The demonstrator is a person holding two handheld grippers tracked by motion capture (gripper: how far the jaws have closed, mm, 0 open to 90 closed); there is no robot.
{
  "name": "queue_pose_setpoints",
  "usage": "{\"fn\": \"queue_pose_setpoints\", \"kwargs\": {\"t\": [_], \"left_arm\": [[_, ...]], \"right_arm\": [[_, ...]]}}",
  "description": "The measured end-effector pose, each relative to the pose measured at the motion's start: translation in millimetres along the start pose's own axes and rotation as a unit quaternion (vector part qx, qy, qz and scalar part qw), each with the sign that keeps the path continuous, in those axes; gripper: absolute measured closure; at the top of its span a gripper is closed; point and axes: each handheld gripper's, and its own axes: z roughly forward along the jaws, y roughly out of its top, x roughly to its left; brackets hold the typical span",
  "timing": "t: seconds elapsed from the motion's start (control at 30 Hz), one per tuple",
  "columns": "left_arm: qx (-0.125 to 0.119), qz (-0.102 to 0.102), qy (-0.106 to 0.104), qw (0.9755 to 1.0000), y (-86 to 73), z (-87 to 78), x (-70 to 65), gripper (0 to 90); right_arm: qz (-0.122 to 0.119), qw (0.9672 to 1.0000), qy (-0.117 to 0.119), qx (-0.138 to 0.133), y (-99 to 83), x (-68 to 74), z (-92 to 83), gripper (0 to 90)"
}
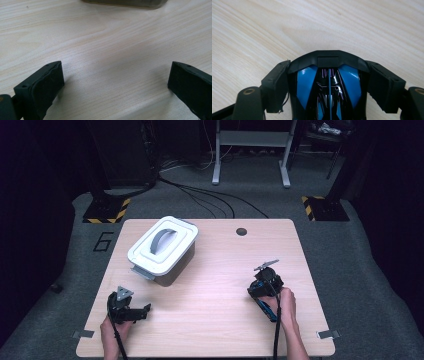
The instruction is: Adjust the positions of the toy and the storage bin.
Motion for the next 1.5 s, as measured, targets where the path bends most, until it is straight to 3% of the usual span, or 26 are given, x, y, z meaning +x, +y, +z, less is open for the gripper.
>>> {"fn": "queue_pose_setpoints", "kwargs": {"t": [0.5, 0.6, 0.77, 0.9, 1.1, 1.27, 1.5], "left_arm": [[0.002, 0.003, 0.001, 1.0000, 0.1, -0.3, 0.1, 0.5], [0.000, 0.000, 0.000, 1.0000, 0.1, -0.1, -0.1, 0.5], [0.000, 0.001, 0.000, 1.0000, 0.1, -0.1, -0.1, 0.5], [0.000, 0.001, 0.001, 1.0000, 0.1, -0.1, -0.1, 0.5], [0.002, 0.001, 0.001, 1.0000, 0.4, -0.2, 0.1, 0.5], [0.006, 0.009, -0.010, 0.9999, 1.5, -0.2, 2.5, 0.5], [0.005, 0.010, -0.014, 0.9998, 0.8, -1.4, 3.6, 1.6]], "right_arm": [[0.008, 1.0000, 0.002, -0.005, -5.6, -0.6, 3.6, 22.7], [0.012, 0.9993, 0.023, -0.025, -7.5, -3.1, 0.3, 15.0], [0.014, 0.9976, 0.035, -0.058, -15.2, -4.9, -14.6, 0.2], [0.020, 0.9947, 0.037, -0.094, -28.6, -6.5, -28.1, 0.0], [0.035, 0.9906, 0.026, -0.130, -53.9, -17.3, -45.0, 0.0], [0.064, 0.9856, 0.006, -0.157, -79.5, -40.3, -59.1, 0.0], [0.097, 0.9818, -0.016, -0.162, -104.7, -64.6, -56.8, 0.0]]}}
